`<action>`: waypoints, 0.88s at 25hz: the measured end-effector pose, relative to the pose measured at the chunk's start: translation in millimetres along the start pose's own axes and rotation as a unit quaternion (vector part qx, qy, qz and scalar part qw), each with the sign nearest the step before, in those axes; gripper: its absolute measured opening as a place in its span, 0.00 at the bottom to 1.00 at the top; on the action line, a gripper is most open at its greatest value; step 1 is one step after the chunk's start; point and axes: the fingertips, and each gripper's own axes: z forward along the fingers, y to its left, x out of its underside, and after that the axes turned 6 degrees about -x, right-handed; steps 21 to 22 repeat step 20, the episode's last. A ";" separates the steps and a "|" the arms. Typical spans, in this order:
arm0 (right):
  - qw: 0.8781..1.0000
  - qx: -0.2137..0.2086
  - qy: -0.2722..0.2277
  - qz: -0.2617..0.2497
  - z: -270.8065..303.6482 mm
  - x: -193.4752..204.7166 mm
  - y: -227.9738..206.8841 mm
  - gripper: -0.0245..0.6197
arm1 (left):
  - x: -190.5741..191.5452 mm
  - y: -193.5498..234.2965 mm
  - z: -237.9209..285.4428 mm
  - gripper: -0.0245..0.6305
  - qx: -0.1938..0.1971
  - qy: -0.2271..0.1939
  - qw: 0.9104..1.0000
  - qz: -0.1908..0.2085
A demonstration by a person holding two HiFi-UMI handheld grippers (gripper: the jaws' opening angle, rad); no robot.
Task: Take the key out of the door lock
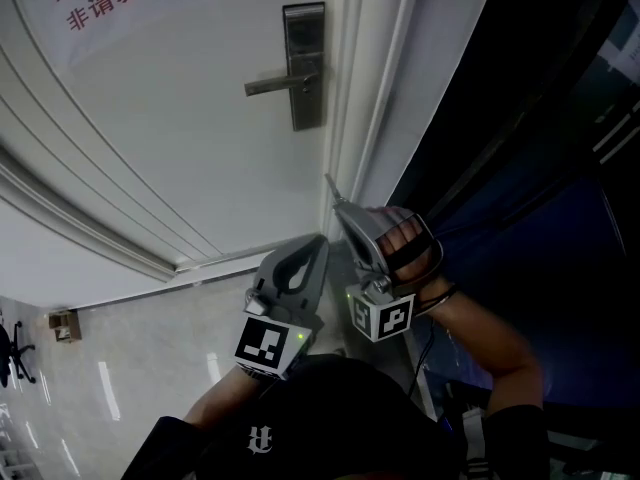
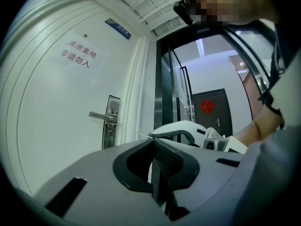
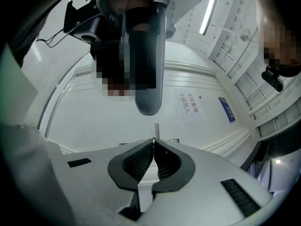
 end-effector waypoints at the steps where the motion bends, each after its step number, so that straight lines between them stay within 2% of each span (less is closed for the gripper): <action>1: 1.000 0.000 0.000 0.000 -3.5 -1.3 -0.9 0.07 | -0.8 -2.2 -2.7 0.05 -0.001 -0.001 1.000 0.000; 22: 1.000 -0.004 0.009 0.006 -30.8 -4.0 -6.9 0.07 | -4.4 -27.4 -17.5 0.05 0.006 -0.011 1.000 0.000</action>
